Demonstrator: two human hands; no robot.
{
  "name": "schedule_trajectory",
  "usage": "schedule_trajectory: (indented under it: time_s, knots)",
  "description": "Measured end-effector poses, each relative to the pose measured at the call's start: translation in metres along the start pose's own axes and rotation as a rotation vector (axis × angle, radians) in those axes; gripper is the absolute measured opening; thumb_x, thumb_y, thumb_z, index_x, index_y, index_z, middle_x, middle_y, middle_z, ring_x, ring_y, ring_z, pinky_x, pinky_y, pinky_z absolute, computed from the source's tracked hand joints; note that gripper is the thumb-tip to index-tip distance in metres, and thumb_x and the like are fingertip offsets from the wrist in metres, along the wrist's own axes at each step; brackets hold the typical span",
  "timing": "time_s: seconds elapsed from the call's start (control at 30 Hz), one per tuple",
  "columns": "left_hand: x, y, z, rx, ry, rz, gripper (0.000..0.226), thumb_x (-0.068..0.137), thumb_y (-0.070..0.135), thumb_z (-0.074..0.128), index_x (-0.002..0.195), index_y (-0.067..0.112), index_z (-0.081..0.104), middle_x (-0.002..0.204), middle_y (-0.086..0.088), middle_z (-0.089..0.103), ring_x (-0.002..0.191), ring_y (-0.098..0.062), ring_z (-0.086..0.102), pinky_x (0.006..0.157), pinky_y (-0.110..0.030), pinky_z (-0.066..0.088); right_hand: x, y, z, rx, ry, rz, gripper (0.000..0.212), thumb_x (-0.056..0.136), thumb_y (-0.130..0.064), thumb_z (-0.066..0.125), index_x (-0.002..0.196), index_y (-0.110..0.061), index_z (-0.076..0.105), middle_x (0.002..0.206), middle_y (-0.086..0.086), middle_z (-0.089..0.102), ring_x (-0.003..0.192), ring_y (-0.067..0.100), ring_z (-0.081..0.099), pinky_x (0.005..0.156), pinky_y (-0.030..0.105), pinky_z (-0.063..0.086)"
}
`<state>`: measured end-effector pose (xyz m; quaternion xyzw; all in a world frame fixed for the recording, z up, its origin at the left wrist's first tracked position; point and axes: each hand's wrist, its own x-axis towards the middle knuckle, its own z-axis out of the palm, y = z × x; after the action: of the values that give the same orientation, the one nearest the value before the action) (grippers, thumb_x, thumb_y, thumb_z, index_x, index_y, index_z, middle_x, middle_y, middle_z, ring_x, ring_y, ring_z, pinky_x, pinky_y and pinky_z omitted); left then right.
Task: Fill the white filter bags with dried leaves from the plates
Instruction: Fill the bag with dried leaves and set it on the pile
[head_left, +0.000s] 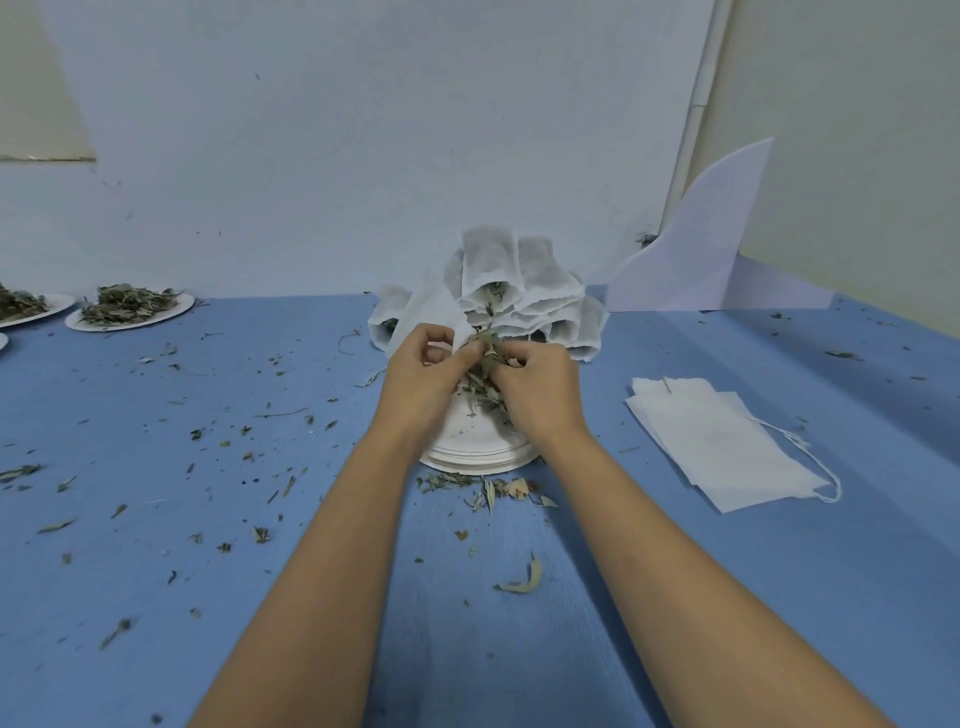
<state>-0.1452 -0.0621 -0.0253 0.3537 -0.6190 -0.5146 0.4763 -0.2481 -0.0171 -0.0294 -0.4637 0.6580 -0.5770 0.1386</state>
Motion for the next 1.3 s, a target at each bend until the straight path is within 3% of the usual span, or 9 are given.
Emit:
schedule_trajectory:
  time_s: [0.23, 0.3, 0.47, 0.63, 0.73, 0.83, 0.97, 1.1, 1.3]
  knots:
    - [0.002, -0.003, -0.003, 0.019, 0.086, 0.026, 0.024, 0.081, 0.011, 0.073, 0.094, 0.018, 0.055, 0.081, -0.009, 0.052, 0.071, -0.015, 0.052, 0.060, -0.017, 0.047, 0.000, -0.010, -0.003, 0.219, -0.145, 0.140, 0.020, 0.073, -0.010, 0.053, 0.076, 0.003, 0.067, 0.063, 0.011, 0.059, 0.059, 0.021, 0.054, 0.057, 0.031, 0.044]
    - [0.003, -0.004, -0.003, 0.052, 0.122, 0.050, 0.023, 0.081, 0.009, 0.071, 0.091, 0.021, 0.054, 0.079, -0.009, 0.049, 0.071, -0.018, 0.049, 0.060, -0.024, 0.042, 0.000, -0.012, -0.003, 0.341, -0.191, 0.240, 0.048, 0.064, -0.026, 0.049, 0.090, 0.013, 0.059, 0.073, 0.017, 0.056, 0.067, 0.027, 0.052, 0.064, 0.038, 0.041]
    - [0.003, -0.005, 0.003, 0.153, 0.187, 0.167, 0.025, 0.082, 0.008, 0.066, 0.078, 0.027, 0.050, 0.069, 0.004, 0.041, 0.059, -0.011, 0.039, 0.054, -0.018, 0.035, 0.000, -0.009, 0.003, 0.246, -0.124, 0.146, 0.039, 0.091, -0.038, 0.058, 0.056, -0.026, 0.069, 0.063, -0.005, 0.067, 0.064, 0.010, 0.061, 0.066, 0.032, 0.050]
    - [0.002, -0.003, 0.007, 0.192, 0.181, 0.218, 0.016, 0.085, 0.008, 0.063, 0.096, 0.017, 0.057, 0.105, -0.007, 0.054, 0.072, -0.006, 0.052, 0.060, -0.006, 0.041, 0.000, -0.008, 0.008, 0.326, -0.055, 0.172, 0.012, 0.088, -0.020, 0.064, 0.089, -0.020, 0.076, 0.088, 0.001, 0.074, 0.088, 0.016, 0.069, 0.090, 0.040, 0.053]
    - [-0.001, 0.001, 0.010, 0.059, 0.111, 0.141, 0.017, 0.086, 0.007, 0.057, 0.098, 0.017, 0.056, 0.114, -0.010, 0.054, 0.093, -0.021, 0.059, 0.087, -0.031, 0.051, 0.001, -0.007, 0.006, 0.277, 0.014, 0.126, 0.016, 0.087, -0.017, 0.065, 0.099, -0.013, 0.076, 0.089, 0.000, 0.074, 0.092, 0.015, 0.068, 0.089, 0.033, 0.053]
    - [-0.005, 0.005, 0.011, 0.005, 0.047, 0.081, 0.018, 0.084, 0.014, 0.055, 0.102, 0.012, 0.055, 0.117, -0.016, 0.054, 0.104, -0.030, 0.057, 0.094, -0.046, 0.049, -0.001, -0.008, 0.005, 0.116, 0.056, 0.020, 0.014, 0.087, -0.016, 0.064, 0.086, -0.015, 0.078, 0.065, -0.010, 0.066, 0.065, -0.004, 0.058, 0.062, 0.010, 0.044]
    - [-0.007, 0.002, 0.008, 0.054, -0.033, 0.104, 0.025, 0.084, 0.014, 0.062, 0.108, 0.015, 0.054, 0.118, -0.010, 0.056, 0.100, -0.024, 0.060, 0.087, -0.035, 0.053, -0.001, -0.009, 0.003, 0.040, 0.072, -0.019, 0.019, 0.087, -0.010, 0.060, 0.078, -0.011, 0.076, 0.052, -0.013, 0.054, 0.051, -0.002, 0.045, 0.048, 0.008, 0.034]
    - [-0.006, 0.000, 0.007, 0.195, -0.107, 0.168, 0.035, 0.078, 0.010, 0.068, 0.106, 0.024, 0.051, 0.110, 0.001, 0.058, 0.076, -0.004, 0.059, 0.070, -0.020, 0.051, 0.002, -0.013, 0.001, 0.191, 0.059, 0.163, 0.025, 0.088, -0.014, 0.054, 0.064, -0.009, 0.059, 0.061, 0.008, 0.050, 0.063, 0.020, 0.044, 0.062, 0.032, 0.036]
    - [-0.008, 0.004, 0.004, 0.217, -0.125, 0.166, 0.043, 0.073, 0.022, 0.079, 0.102, 0.032, 0.049, 0.093, 0.023, 0.056, 0.067, 0.018, 0.055, 0.055, -0.001, 0.040, 0.007, -0.018, 0.003, 0.413, 0.006, 0.397, 0.050, 0.091, -0.055, 0.039, 0.094, -0.014, 0.067, 0.101, 0.015, 0.070, 0.095, 0.029, 0.066, 0.092, 0.047, 0.051]
